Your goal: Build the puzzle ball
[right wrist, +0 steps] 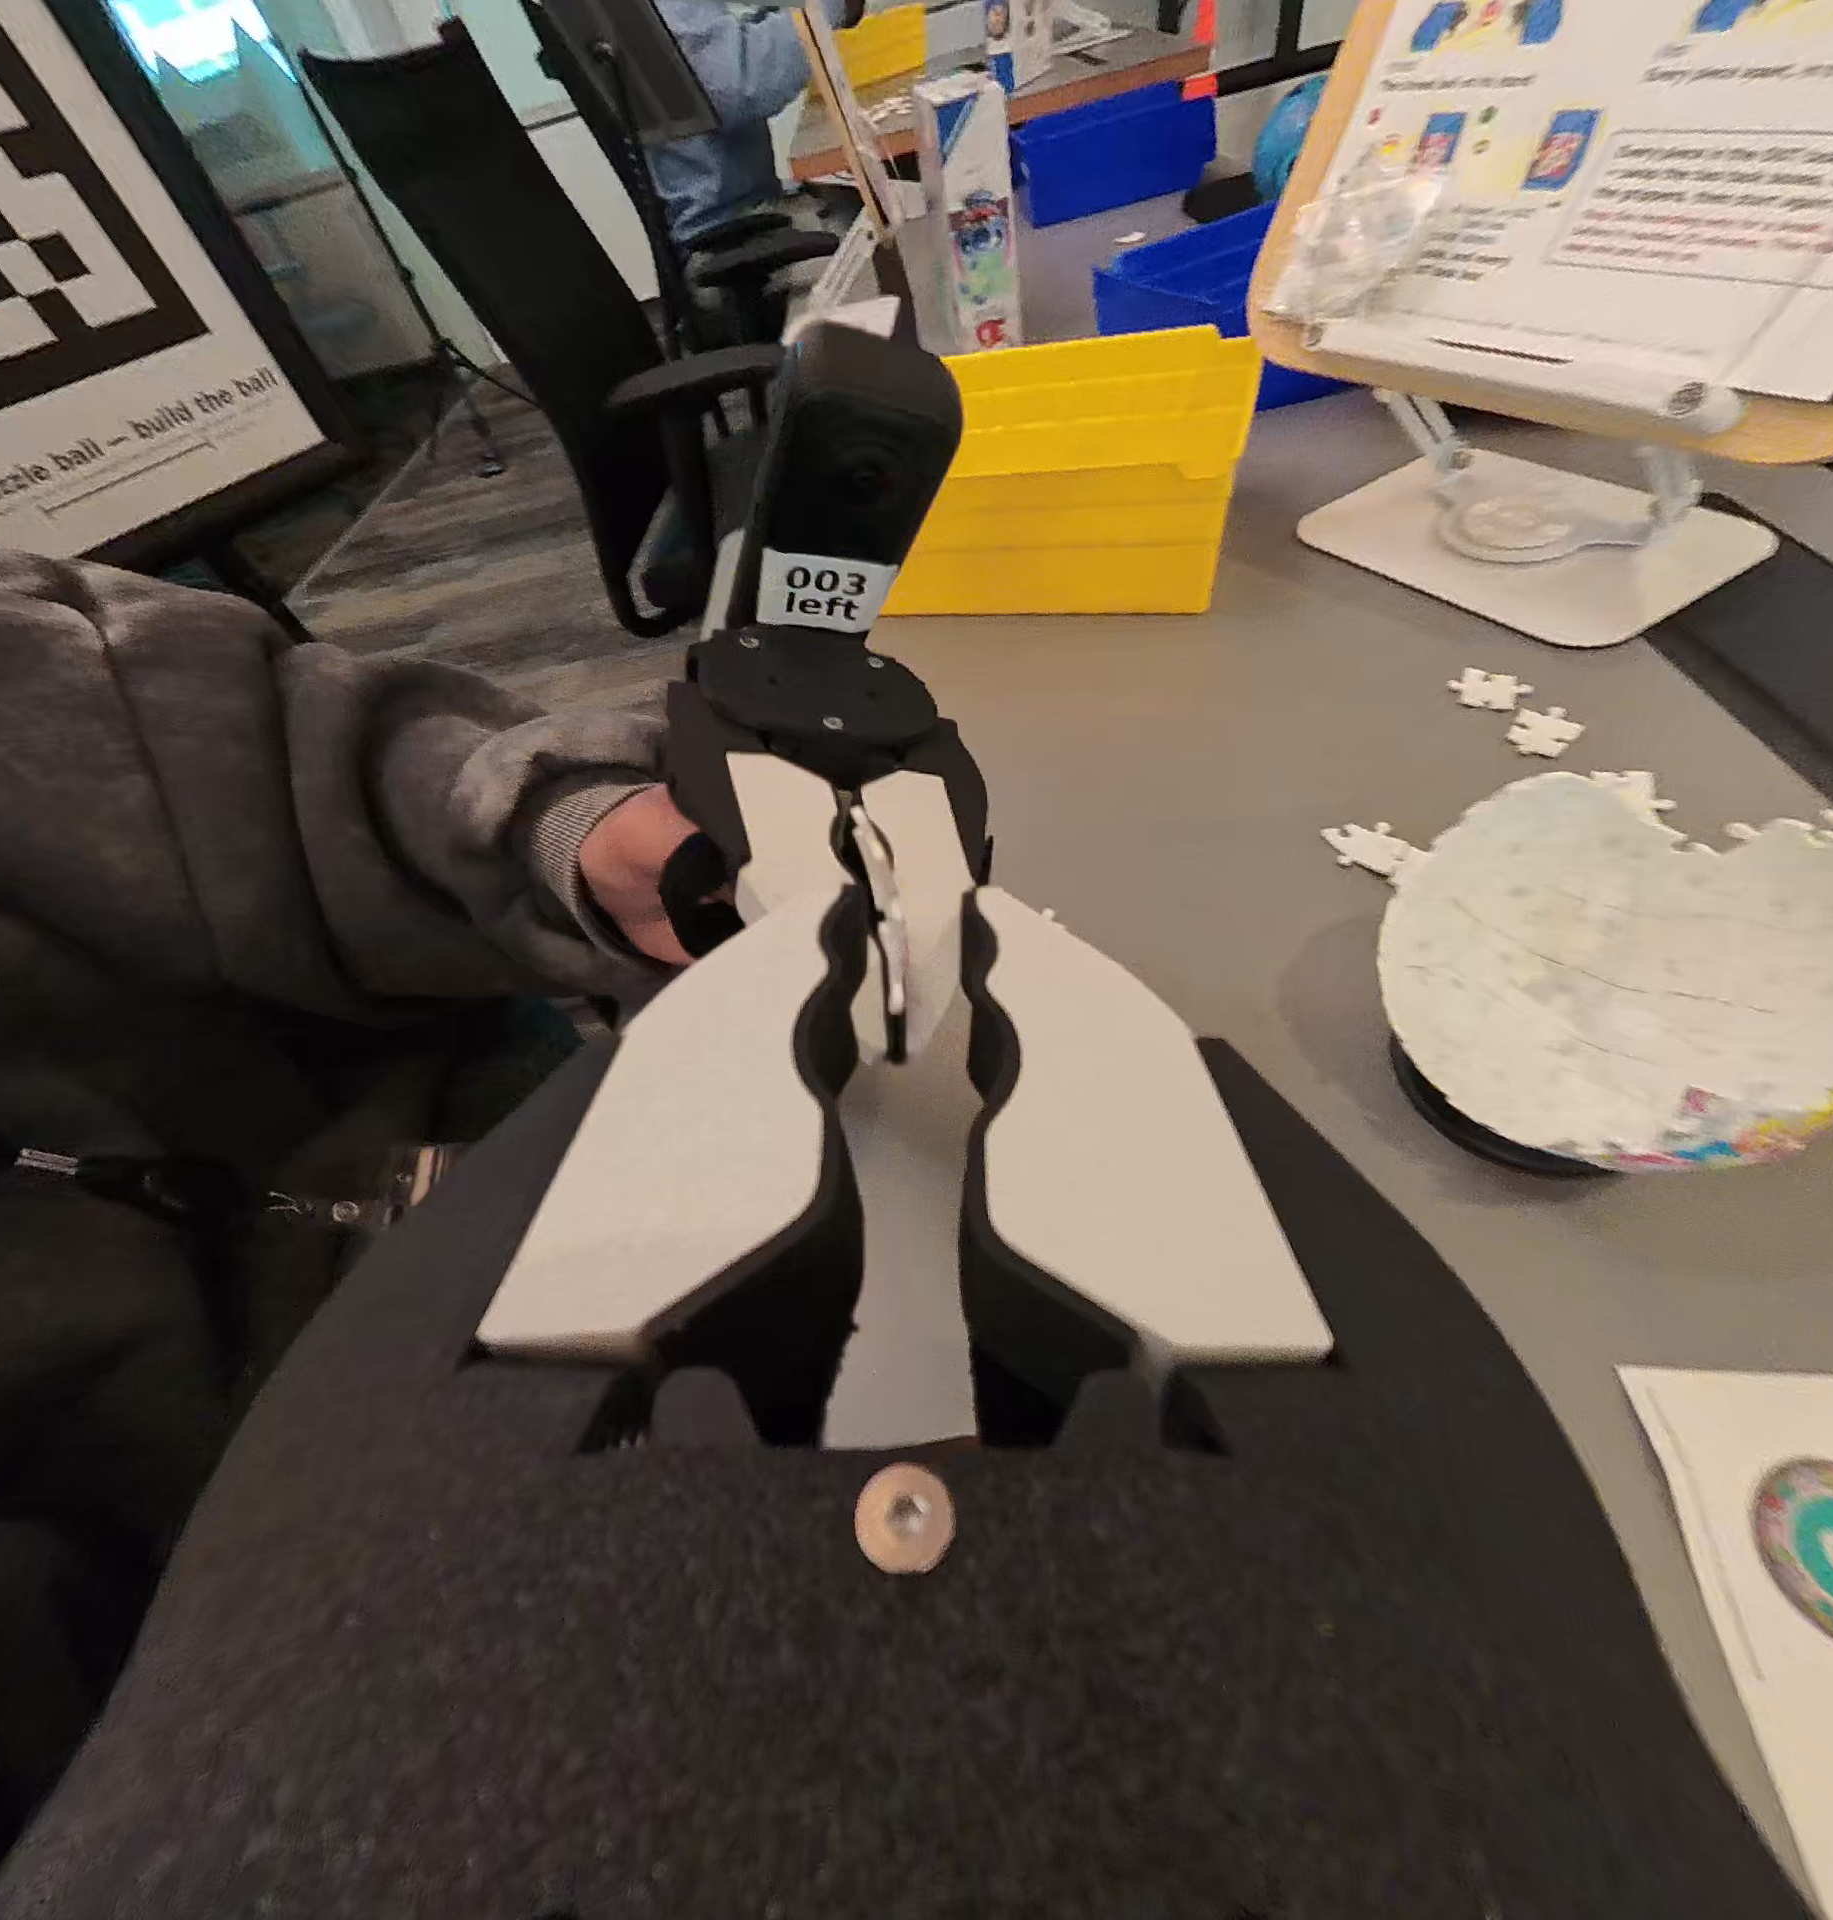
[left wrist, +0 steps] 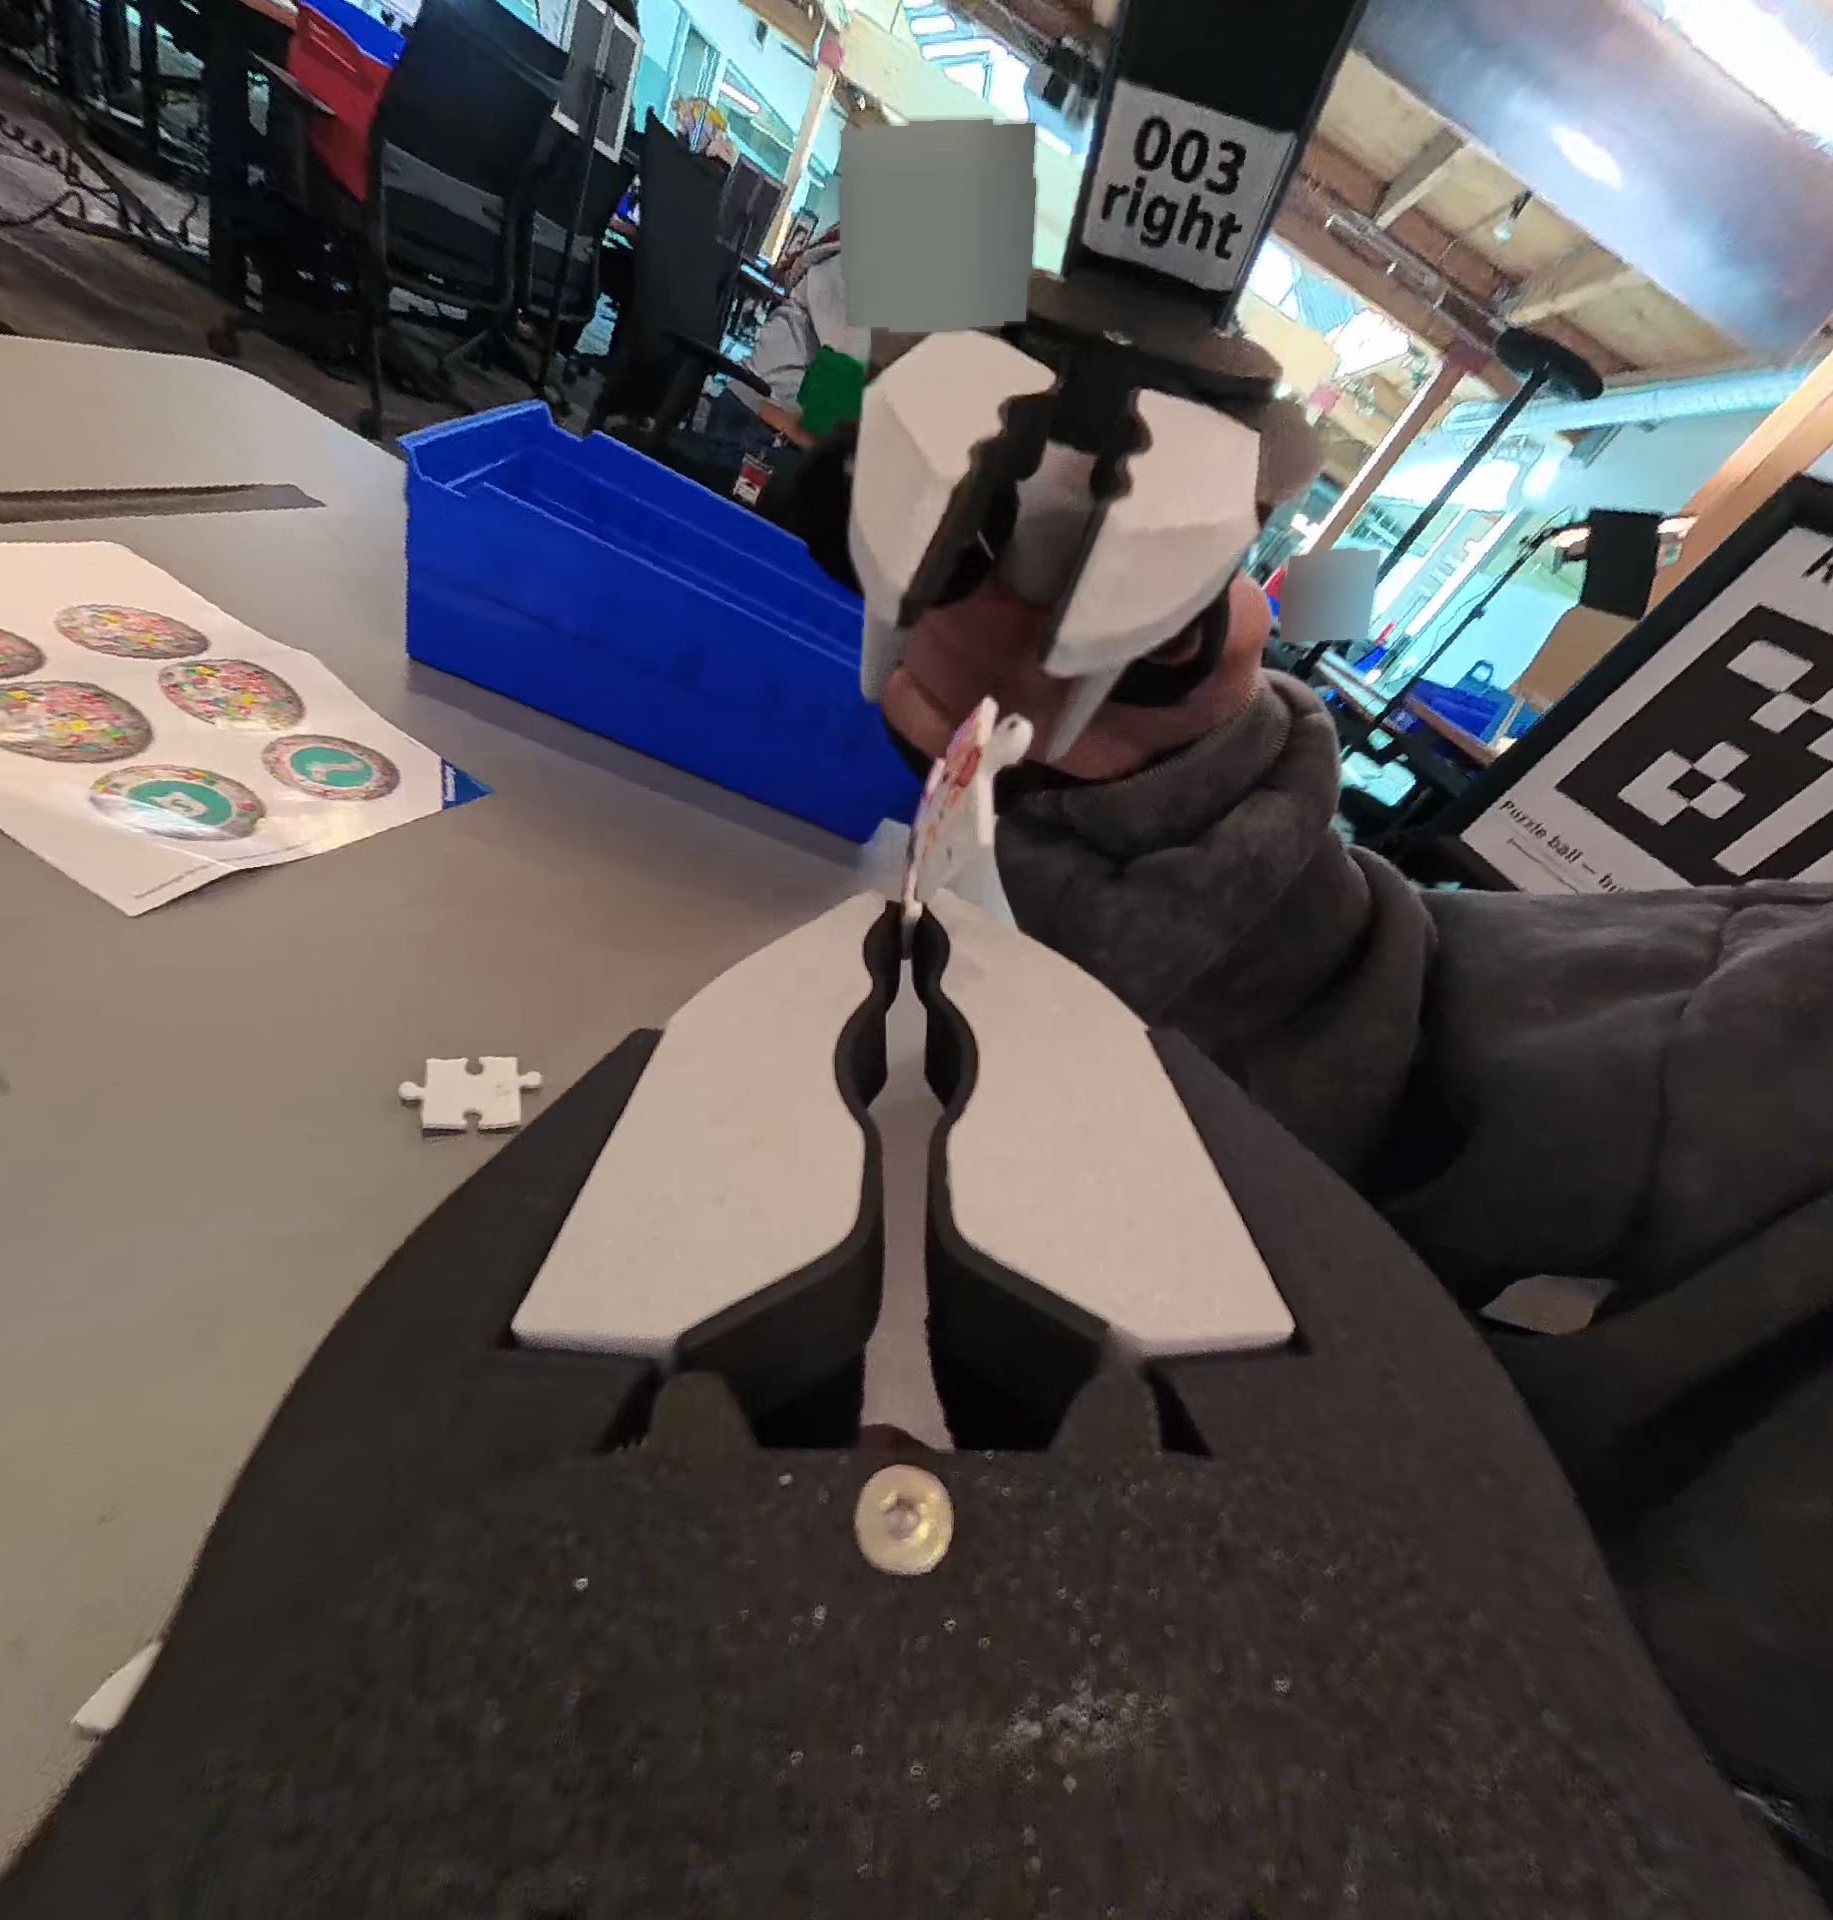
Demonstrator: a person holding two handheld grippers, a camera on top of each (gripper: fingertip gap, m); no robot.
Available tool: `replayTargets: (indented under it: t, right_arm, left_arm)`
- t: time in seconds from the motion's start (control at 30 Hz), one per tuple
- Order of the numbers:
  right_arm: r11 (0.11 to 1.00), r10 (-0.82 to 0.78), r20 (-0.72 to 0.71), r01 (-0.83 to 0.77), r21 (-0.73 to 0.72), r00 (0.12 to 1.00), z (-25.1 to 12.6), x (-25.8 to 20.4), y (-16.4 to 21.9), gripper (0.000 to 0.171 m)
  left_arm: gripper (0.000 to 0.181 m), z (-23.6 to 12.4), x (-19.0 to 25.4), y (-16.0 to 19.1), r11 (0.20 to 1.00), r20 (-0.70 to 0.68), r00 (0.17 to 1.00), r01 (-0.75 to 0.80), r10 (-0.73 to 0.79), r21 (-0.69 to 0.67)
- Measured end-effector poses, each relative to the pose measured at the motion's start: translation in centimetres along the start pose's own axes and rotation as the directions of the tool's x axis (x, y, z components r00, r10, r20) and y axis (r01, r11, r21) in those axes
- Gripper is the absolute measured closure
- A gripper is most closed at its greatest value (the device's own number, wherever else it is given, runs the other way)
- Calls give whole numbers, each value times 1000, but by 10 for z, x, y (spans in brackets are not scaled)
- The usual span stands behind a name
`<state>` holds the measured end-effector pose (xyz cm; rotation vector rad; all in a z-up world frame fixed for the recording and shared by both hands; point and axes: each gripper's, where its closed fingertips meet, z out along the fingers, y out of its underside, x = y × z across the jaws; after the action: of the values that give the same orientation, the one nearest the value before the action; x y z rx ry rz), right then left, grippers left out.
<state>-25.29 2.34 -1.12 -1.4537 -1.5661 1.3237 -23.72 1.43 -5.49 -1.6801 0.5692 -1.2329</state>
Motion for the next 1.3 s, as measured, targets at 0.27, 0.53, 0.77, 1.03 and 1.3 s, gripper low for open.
replayTargets:
  t: [0.27, 0.53, 0.77, 1.03, 1.3]
  right_arm:
    - [997, -11, -3, 10, -82, 1000, 19, 0, 20, 161]
    - [995, -3, -131, -10, -99, 991, 4, 25, 20, 169]
    - [991, -38, -364, -11, -133, 931, -35, 68, 13, 169]
    - [984, -62, -358, -2, -177, 932, -42, 74, 26, 169]
    - [947, -118, -301, 16, -320, 946, -40, 99, 32, 169]
  left_arm:
    - [180, 0, -1, 0, 1000, -19, 999, 26, -26, 15]
    - [144, -10, -53, 12, 997, 250, 967, 57, -42, -55]
    - [146, -76, -158, -37, 992, 712, 697, 0, 88, -122]
    - [157, -82, -226, -24, 945, 752, 614, 32, 238, -325]
    - [157, -82, -251, -36, 957, 725, 665, 56, 177, -285]
